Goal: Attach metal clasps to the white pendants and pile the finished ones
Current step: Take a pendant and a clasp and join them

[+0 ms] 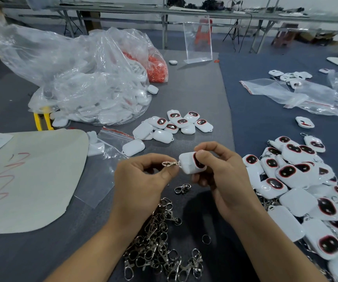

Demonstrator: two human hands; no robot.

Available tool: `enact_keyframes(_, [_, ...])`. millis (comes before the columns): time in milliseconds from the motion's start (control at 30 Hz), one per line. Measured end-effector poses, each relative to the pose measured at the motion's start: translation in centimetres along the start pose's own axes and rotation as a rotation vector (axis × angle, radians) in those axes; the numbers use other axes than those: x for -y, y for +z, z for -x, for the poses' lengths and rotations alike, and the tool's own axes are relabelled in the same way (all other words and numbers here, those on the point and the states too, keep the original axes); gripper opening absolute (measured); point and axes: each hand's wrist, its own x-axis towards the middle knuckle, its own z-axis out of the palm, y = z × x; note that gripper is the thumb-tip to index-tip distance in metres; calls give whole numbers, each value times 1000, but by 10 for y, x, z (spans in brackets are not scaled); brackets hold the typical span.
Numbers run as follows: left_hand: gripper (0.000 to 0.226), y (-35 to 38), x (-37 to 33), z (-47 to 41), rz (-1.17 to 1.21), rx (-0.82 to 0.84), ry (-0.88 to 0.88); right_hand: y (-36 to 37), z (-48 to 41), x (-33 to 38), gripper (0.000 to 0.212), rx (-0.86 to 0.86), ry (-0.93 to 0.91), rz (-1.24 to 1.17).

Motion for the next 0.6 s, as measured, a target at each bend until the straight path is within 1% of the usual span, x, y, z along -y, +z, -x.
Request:
enact_keyframes(67, [17,0,-1,-1,23,1,-14,-1,0,0,11,-16,-25,74])
enact_keyframes(133, [16,0,-3,-2,-18,8,9,-1,0,-2,12,-53,-142,275])
enact_keyframes(167, [15,0,-4,-2,-85,13,50,0,2,-2,15,-53,-212,372])
enact_keyframes(233, [19,-2,-5,0,-248,7,121,2,8,0,16,7,-331,504])
enact_keyframes(333, [25,-7,-9,4,-327,-10,127,7,18,4,23,134,-438,660])
enact_keyframes(367, [28,-8,-10,4,-337,-12,142,9,20,4,23,142,-447,671])
enact_keyframes(467, [30,-7,-9,4,-346,-11,181,10,19,3,9,91,-416,653])
enact_keyframes(500, [28,-6,-7,3,-336,-6,182,10,17,3,13,67,-388,648])
enact_keyframes(533, [27,-5,-6,2,-320,0,181,9,15,3,16,50,-338,620])
enact_keyframes(600, [26,-4,-3,0,-270,12,185,10,14,4,18,43,-184,485])
